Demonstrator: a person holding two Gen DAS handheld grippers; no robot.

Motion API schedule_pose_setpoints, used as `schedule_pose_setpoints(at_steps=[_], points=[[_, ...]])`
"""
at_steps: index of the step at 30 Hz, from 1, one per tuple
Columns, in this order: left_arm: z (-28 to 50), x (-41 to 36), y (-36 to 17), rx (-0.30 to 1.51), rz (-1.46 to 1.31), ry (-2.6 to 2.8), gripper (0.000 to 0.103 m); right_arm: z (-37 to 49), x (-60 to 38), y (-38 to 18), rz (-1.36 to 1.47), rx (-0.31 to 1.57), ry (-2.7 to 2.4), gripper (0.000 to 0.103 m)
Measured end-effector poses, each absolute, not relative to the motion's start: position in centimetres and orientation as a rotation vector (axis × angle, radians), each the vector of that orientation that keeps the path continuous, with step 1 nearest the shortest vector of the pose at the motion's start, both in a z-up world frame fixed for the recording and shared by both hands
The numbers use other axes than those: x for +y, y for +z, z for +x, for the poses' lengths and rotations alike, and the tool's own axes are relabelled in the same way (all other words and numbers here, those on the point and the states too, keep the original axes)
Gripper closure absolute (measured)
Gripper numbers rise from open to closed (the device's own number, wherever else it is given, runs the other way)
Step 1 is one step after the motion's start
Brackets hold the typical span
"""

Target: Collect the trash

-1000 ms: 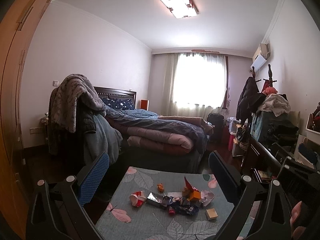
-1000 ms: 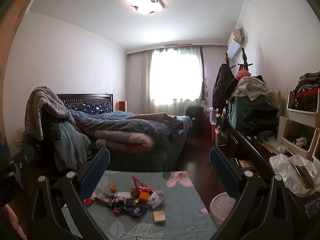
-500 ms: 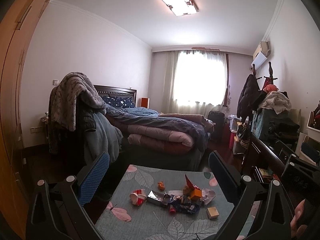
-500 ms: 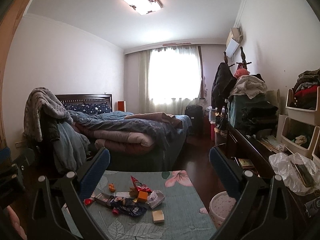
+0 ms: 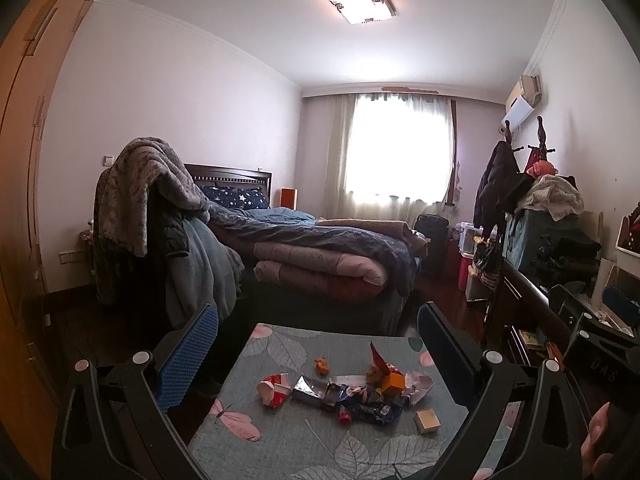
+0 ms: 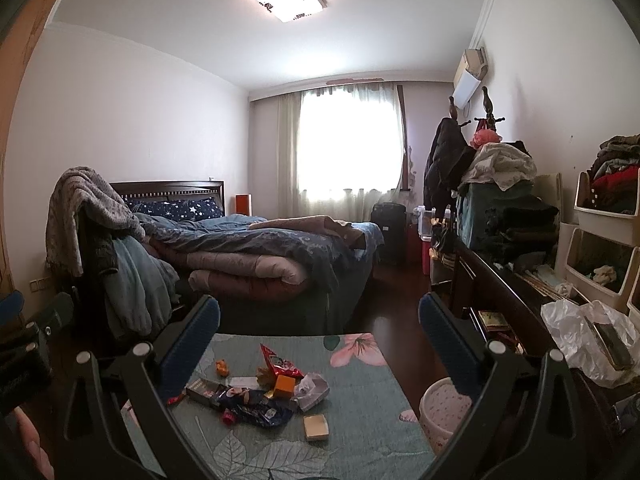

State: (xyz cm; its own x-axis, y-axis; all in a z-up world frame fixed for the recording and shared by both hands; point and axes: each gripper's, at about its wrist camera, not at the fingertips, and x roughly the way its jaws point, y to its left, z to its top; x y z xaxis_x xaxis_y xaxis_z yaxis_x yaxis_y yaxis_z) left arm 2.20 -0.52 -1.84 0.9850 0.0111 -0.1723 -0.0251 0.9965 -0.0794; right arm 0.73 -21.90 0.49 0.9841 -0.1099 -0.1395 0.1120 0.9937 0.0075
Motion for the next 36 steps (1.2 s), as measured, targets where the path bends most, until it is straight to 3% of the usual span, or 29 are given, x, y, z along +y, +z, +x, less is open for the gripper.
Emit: schedule_pose_setpoints(at_steps=[15,25,36], points=[[4.0,-1.0,-2.5,0.211,-0.064,0.02,0.004,3.4,-22.8,-1.7,0.018,0.202,-0.132,0.003],[14.2,-0.7,-11.3,0.517,-0.063,0.026,0.004,13.0,-23.3,-12.1,0.007,0.544,-0.09,0.003],[22.4,-1.7,-19.3,0.707,-0.09,-0.004,0.004,18.8,-24.6,-19.9,0.046,0.724,-0.065,0.003]])
